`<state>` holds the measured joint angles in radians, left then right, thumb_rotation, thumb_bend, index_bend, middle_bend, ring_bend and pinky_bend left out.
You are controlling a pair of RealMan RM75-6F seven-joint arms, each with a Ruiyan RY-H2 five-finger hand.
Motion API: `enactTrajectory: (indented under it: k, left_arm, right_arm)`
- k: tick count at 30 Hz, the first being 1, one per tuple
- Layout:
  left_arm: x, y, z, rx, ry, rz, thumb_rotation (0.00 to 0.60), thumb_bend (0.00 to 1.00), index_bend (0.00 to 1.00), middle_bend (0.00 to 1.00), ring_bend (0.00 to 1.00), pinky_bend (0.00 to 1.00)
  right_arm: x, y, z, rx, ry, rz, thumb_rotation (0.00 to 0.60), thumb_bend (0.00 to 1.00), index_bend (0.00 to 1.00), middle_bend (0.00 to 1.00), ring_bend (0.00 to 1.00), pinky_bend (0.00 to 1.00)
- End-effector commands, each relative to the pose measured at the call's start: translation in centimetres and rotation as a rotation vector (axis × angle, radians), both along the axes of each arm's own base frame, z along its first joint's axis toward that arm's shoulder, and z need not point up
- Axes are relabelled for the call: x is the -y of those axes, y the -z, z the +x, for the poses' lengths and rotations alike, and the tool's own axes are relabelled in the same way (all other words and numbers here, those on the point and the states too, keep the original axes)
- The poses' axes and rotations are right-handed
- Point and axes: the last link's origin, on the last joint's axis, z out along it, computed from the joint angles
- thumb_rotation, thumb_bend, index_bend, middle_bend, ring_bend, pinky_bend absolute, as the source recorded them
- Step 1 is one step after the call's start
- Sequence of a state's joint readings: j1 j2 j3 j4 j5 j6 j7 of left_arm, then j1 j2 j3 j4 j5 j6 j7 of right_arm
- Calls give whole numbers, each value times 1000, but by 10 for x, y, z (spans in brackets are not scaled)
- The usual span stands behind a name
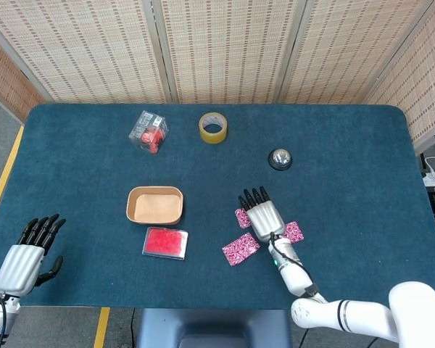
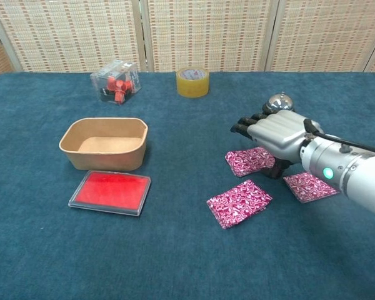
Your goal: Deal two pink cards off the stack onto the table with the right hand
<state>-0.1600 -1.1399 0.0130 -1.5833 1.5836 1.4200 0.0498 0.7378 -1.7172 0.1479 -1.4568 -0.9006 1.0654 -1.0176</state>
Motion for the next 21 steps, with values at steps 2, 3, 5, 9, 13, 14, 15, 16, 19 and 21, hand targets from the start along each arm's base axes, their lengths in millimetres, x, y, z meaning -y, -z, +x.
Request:
enactTrajectory:
  k: [2,3,5,9,13,14,15,16,19,21]
  left_arm:
    - [2,-2,0,-1,8,9,600,458,0,0,0,53]
    - [3,-3,0,0,10,14,600,459,0,0,0,53]
    - [4,-5,1,7,19,29,600,458,0,0,0,52]
    - [4,-8,3,25,70,76,600,459,0,0,0,27]
    - [3,-5,5,38,126,105,600,458,0,0,0,6]
    - [3,-4,5,37,129,105,600,458,0,0,0,6]
    - [3,-3,5,31,129,105,600,458,0,0,0,6]
    - [3,-2,5,26,127,104,600,459,0,0,0,6]
    - [4,0,5,10,104,89,600,459,0,0,0,6]
    - [5,1,5,4,84,74,600,459,0,0,0,7]
  right_arm:
    - [-17,-25,-7,25,-29,13,600,300,0,0,0,0]
    - [-24,-33,-9,50,-43,18,600,300,0,0,0,0]
    - [-50,-61,-18,112,-76,7,600,300,0,0,0,0]
    - [-111,-117,-61,240,-85,-78,600,300,0,0,0,0]
    - [-167,-155,-120,284,-18,-196,600,300,0,0,0,0]
    - [-175,-159,-129,288,-9,-217,600,300,0,0,0,0]
    - [-183,-163,-139,295,3,-238,600,300,0,0,0,0]
    - [-187,-164,-145,304,16,-249,600,300,0,0,0,0]
    - [-190,-171,-150,301,2,-223,600,300,0,0,0,0]
    - [-188,-176,-150,323,-7,-258,600,300,0,0,0,0]
